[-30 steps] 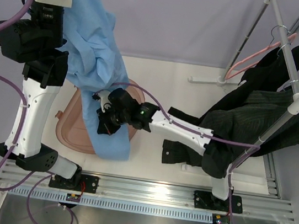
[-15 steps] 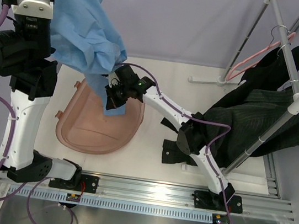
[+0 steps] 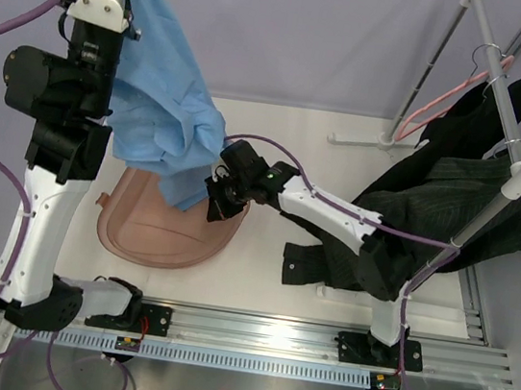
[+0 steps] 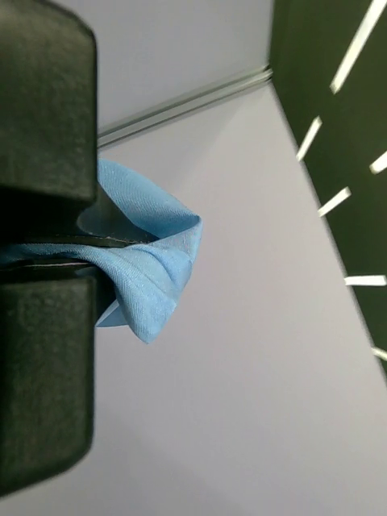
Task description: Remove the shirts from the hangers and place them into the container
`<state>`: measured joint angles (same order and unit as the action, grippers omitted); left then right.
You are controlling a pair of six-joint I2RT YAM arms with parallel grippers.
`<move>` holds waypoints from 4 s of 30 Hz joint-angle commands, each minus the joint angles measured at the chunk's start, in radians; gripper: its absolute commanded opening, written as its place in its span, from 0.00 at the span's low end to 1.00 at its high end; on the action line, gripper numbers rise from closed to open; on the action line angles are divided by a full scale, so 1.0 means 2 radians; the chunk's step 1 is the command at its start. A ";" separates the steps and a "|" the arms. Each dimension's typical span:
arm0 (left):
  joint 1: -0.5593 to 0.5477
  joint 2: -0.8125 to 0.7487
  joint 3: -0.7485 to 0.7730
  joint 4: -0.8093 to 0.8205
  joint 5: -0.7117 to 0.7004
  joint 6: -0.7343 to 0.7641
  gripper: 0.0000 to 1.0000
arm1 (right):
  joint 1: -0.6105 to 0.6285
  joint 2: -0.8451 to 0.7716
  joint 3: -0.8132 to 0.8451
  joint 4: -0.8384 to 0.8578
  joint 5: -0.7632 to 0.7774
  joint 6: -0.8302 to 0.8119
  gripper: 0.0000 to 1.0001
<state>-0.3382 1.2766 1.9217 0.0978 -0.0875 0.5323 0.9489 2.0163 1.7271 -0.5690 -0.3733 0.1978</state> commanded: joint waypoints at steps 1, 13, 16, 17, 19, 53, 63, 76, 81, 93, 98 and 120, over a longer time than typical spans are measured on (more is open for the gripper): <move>0.003 -0.057 -0.053 -0.032 -0.035 -0.095 0.00 | 0.003 -0.099 -0.028 0.038 0.026 0.023 0.00; 0.003 -0.209 -0.308 -0.171 -0.061 -0.277 0.00 | 0.003 -0.266 -0.096 -0.027 0.134 0.036 0.00; 0.003 -0.209 -0.333 -0.211 -0.044 -0.317 0.00 | 0.004 -0.315 -0.074 -0.058 0.157 0.028 0.00; 0.003 -0.203 -0.346 -0.234 -0.036 -0.323 0.00 | 0.004 -0.327 -0.059 -0.077 0.163 0.025 0.00; 0.003 -0.196 -0.361 -0.251 -0.021 -0.344 0.00 | 0.003 -0.351 -0.035 -0.099 0.163 0.012 0.00; 0.085 -0.015 -0.492 -0.233 0.131 -0.432 0.48 | 0.090 -0.560 -0.256 -0.094 0.152 0.069 0.00; -0.009 -0.205 -0.422 -0.292 0.050 -0.389 0.87 | 0.115 -0.510 -0.354 -0.020 0.177 0.103 0.00; -0.145 0.088 -0.038 -0.206 0.351 -0.304 0.75 | 0.116 -0.552 -0.561 0.130 0.167 0.219 0.00; -0.187 0.205 0.090 -0.145 0.406 -0.326 0.71 | 0.117 -0.564 -0.582 0.120 0.178 0.236 0.00; -0.283 0.348 0.210 -0.097 0.338 -0.311 0.69 | 0.117 -0.579 -0.601 0.133 0.182 0.261 0.00; -0.301 0.369 0.220 -0.092 0.330 -0.324 0.70 | 0.118 -0.589 -0.610 0.141 0.180 0.267 0.00; -0.319 0.456 0.269 -0.079 0.239 -0.289 0.57 | 0.137 -0.634 -0.610 0.119 0.210 0.274 0.00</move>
<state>-0.9737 2.1826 2.4092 -0.1177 0.4294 -0.0669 1.2121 0.7666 0.5079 -0.3378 -0.0013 0.7315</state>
